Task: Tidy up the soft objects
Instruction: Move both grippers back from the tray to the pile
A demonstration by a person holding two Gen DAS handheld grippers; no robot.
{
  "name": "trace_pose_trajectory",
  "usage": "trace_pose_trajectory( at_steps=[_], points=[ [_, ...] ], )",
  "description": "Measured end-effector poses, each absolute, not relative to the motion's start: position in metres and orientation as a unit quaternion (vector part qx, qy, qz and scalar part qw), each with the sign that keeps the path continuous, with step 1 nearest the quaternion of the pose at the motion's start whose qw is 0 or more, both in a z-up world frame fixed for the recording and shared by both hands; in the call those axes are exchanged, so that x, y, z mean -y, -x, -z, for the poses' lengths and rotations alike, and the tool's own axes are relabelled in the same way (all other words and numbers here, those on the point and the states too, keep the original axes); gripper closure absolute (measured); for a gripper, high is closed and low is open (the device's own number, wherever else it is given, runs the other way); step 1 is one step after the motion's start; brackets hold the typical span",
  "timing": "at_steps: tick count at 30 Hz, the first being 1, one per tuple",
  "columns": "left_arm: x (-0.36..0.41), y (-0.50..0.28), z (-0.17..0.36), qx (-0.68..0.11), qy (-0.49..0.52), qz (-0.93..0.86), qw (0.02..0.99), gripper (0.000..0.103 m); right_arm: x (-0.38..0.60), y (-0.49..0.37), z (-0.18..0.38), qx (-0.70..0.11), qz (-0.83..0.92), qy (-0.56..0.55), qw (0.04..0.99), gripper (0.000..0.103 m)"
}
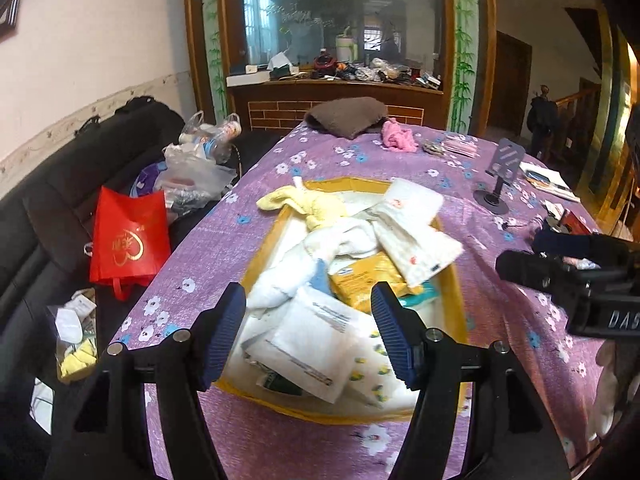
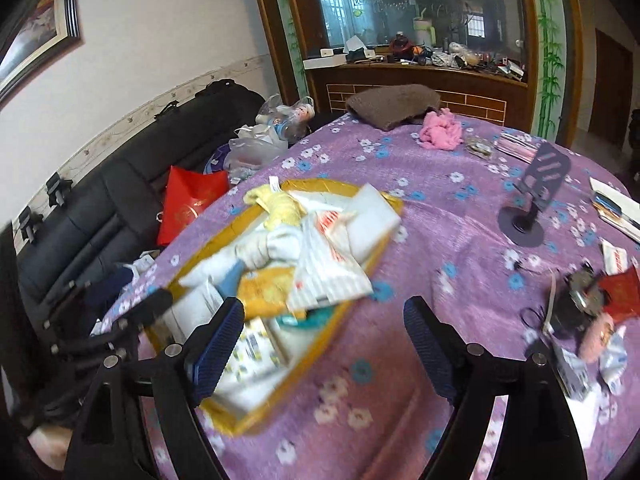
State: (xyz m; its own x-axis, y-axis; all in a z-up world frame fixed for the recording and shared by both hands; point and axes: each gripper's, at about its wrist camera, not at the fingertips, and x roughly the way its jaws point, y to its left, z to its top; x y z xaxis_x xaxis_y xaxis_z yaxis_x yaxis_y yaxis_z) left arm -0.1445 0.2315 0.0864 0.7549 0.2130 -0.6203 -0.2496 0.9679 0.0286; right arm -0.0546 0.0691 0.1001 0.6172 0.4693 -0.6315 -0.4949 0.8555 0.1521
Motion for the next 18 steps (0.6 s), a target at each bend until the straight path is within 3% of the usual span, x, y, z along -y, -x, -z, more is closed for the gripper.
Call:
trace_pose_trajectory(
  at_steps=[18],
  points=[
    [-0.138,0.14,-0.095,-0.345,-0.029,-0.045,0.937,0.038,0.086,0.098,-0.078,-0.361,-0.197,-0.061,0.909,0.02]
  ],
)
